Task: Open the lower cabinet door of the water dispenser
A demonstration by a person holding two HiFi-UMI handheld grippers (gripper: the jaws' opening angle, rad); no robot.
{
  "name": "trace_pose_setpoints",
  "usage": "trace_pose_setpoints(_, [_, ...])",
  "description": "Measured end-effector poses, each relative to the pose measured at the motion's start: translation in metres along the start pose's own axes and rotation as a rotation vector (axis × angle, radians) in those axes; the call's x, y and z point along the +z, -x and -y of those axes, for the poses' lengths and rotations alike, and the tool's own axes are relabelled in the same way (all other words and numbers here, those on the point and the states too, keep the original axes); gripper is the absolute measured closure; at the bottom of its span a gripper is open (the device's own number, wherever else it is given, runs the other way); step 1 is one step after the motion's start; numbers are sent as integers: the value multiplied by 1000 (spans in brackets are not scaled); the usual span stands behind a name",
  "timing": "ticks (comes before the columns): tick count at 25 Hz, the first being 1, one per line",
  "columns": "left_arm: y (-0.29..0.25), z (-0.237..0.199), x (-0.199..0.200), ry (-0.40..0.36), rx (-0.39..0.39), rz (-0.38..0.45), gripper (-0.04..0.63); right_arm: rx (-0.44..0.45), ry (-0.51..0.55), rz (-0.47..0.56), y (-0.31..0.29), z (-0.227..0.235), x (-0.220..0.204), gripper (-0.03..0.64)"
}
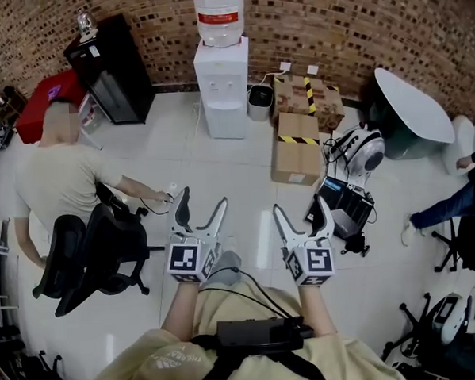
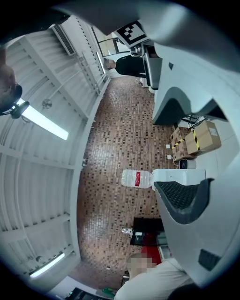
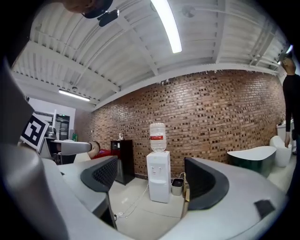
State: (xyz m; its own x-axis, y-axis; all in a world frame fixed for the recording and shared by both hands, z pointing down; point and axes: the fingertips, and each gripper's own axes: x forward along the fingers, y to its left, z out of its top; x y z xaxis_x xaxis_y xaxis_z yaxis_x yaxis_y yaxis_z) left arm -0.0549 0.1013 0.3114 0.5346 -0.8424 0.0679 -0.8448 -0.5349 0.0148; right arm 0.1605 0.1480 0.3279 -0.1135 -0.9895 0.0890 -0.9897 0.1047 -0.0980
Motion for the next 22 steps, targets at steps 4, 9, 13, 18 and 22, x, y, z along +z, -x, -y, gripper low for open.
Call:
trace_pose_setpoints(4, [-51, -35, 5, 3, -14, 16, 238, 8, 38, 16, -62, 0, 15, 149])
trace_pose_setpoints(9, [-115, -83, 6, 35, -46, 11, 238, 24, 38, -8, -152, -9, 26, 149])
trace_pose_setpoints(13, [-148, -118, 9, 52, -61, 8, 238, 46, 51, 15, -203, -21, 41, 149])
trace_pose_setpoints(18, [-190, -137, 1, 65, -78, -13, 247, 21, 45, -15, -230, -13, 30, 149])
trace_pose_setpoints(22, [-228, -135, -12, 52, -88, -57, 247, 5, 5, -52, -257, 18, 11, 149])
